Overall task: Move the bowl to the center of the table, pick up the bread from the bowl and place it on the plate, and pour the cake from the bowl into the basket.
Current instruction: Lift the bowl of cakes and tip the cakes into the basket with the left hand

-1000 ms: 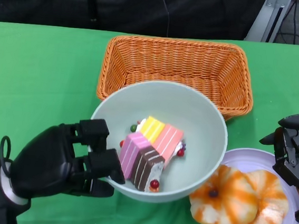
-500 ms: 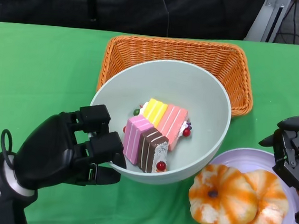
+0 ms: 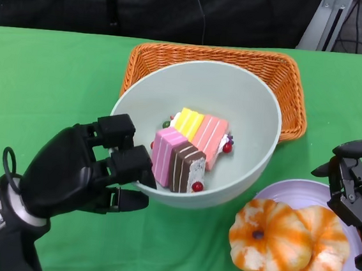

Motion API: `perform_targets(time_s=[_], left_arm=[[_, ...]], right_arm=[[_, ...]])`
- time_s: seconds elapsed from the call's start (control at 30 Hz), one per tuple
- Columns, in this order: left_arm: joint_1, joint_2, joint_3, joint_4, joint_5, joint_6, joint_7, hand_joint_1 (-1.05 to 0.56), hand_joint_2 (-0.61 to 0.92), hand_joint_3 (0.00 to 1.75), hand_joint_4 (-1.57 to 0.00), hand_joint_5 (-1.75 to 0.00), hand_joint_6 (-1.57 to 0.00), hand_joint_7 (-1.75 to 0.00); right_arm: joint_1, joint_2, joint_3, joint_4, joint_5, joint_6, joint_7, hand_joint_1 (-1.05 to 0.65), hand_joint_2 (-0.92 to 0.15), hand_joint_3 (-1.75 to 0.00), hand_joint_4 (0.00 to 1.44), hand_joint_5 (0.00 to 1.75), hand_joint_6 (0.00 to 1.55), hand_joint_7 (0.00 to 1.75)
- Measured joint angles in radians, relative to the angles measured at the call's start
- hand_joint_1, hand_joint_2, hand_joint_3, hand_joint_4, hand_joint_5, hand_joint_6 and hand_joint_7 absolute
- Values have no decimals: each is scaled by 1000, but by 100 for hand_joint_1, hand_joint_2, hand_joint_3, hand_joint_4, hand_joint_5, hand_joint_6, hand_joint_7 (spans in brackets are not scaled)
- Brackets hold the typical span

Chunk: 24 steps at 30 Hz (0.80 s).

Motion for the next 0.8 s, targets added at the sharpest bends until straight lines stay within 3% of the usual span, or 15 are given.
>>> perform_targets(time_s=[0.17, 0.4, 0.6, 0.8], left_arm=[[-31, -33, 18, 39, -34, -18, -26, -7, 71, 80, -64, -162, -56, -146], [-84, -74, 35, 88, -45, -21, -51, -9, 74, 80, -61, -171, -55, -149], [-121, -102, 51, 113, -46, -21, -53, -12, 82, 66, -59, -174, -56, -149], [-138, -117, 55, 121, -46, -19, -66, -10, 80, 62, -61, -175, -55, -153]], right_arm=[[0, 0, 2, -1, 6, 0, 13, -10, -64, -87, 74, 158, 67, 121], [0, 0, 2, -1, 17, 7, 23, -11, -66, -81, 76, 155, 69, 118], [0, 0, 6, 6, 1, 4, 22, -12, -68, -75, 76, 154, 69, 117], [0, 0, 7, 9, 2, 6, 27, -13, -70, -72, 72, 157, 67, 119]])
